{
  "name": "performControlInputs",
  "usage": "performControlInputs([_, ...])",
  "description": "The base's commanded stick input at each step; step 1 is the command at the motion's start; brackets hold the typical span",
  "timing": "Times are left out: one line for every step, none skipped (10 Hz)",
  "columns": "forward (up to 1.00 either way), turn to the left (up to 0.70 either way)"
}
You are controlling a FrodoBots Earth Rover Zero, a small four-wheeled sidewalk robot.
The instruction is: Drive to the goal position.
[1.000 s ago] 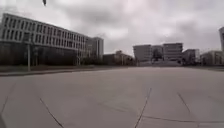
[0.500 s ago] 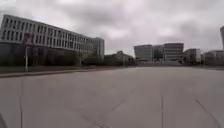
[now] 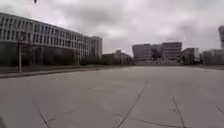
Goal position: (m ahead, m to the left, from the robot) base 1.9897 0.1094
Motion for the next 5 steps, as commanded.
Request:
performControlInputs([1.00,-0.37])
performControlInputs([1.00,-0.37])
performControlInputs([1.00,-0.37])
performControlInputs([1.00,0.00])
performControlInputs([1.00,0.00])
